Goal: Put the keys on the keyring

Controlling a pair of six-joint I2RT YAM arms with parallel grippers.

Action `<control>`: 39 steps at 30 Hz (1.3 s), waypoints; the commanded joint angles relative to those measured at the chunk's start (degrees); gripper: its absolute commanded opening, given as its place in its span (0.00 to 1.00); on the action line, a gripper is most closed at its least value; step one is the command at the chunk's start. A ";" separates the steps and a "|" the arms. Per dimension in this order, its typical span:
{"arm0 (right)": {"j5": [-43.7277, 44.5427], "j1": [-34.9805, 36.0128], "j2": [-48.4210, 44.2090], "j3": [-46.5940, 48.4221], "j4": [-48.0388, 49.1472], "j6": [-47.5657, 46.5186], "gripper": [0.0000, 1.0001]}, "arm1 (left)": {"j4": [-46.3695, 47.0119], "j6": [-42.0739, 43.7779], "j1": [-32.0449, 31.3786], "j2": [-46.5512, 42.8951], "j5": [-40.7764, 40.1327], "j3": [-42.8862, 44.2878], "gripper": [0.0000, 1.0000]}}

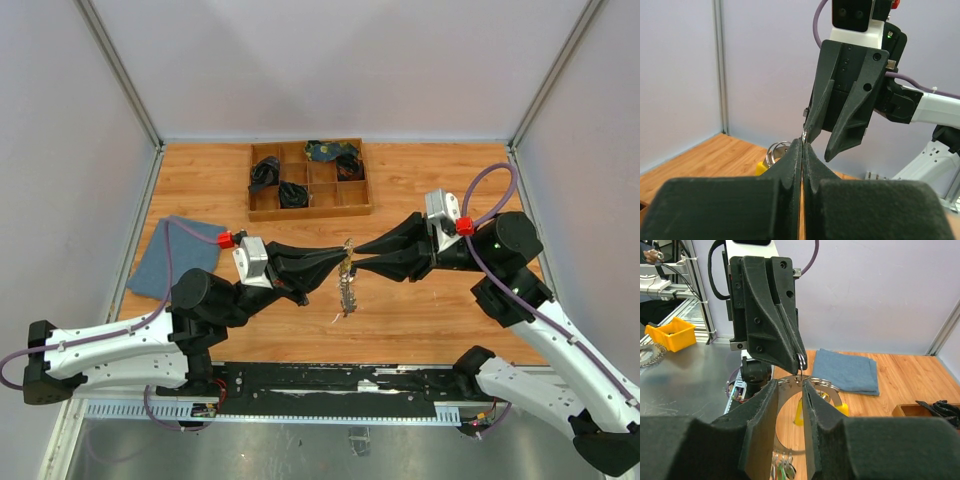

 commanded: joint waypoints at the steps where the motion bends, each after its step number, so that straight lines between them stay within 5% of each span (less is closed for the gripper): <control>1: 0.38 1.06 -0.02 1.52 2.66 -0.39 0.26 | 2.65 -0.50 0.40 -1.25 1.07 1.14 0.00; 18: 0.66 3.73 2.27 2.31 3.17 -0.79 0.15 | 1.79 0.00 0.48 -0.99 1.72 1.49 0.01; 39: 4.25 3.88 1.05 2.16 4.66 -2.34 0.23 | 1.50 -0.16 0.48 -1.75 1.64 0.79 0.01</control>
